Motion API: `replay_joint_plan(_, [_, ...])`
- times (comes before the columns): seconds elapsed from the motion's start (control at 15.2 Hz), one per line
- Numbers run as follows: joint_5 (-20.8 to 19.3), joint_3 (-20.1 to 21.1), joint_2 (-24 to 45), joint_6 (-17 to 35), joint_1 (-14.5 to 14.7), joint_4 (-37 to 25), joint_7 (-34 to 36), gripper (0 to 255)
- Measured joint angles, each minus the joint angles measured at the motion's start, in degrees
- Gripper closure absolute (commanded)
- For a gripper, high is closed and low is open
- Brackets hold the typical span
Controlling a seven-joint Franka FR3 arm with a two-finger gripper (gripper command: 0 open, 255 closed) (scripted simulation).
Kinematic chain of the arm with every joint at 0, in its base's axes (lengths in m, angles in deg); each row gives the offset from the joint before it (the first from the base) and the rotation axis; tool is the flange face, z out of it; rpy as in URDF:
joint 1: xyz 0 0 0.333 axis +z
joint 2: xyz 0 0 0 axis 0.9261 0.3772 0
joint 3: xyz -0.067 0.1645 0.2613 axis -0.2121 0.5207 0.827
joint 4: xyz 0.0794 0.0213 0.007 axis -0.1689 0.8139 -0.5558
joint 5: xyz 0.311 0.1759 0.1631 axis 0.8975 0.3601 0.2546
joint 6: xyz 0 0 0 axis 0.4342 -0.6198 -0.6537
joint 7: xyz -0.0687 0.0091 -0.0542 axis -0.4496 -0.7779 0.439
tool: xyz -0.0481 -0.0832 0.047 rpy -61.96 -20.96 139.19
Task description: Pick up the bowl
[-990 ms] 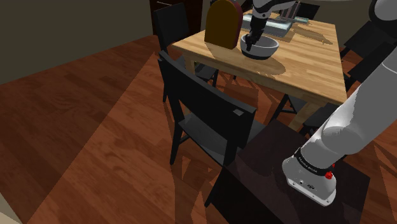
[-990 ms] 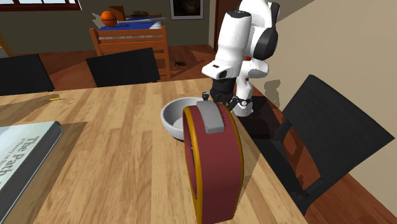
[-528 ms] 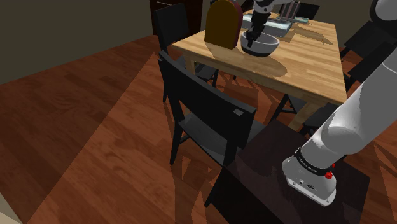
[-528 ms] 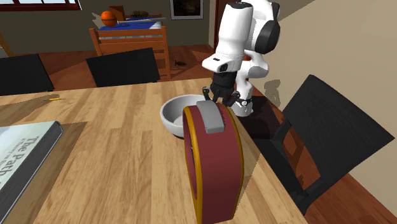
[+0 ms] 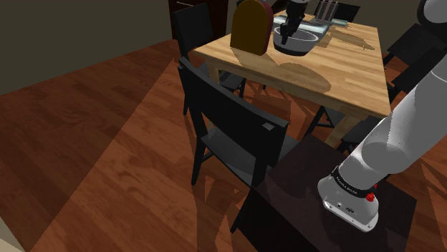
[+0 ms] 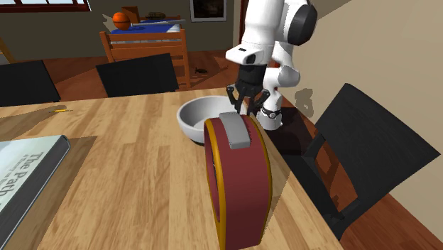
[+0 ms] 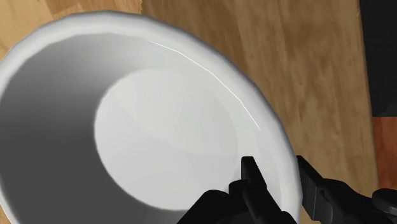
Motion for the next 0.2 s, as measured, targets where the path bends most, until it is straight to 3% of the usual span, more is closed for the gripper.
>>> replay_joint_plan(0.2, [0.21, 0.01, 0.51, -2.10, 0.01, -2.60, -0.20, 255])
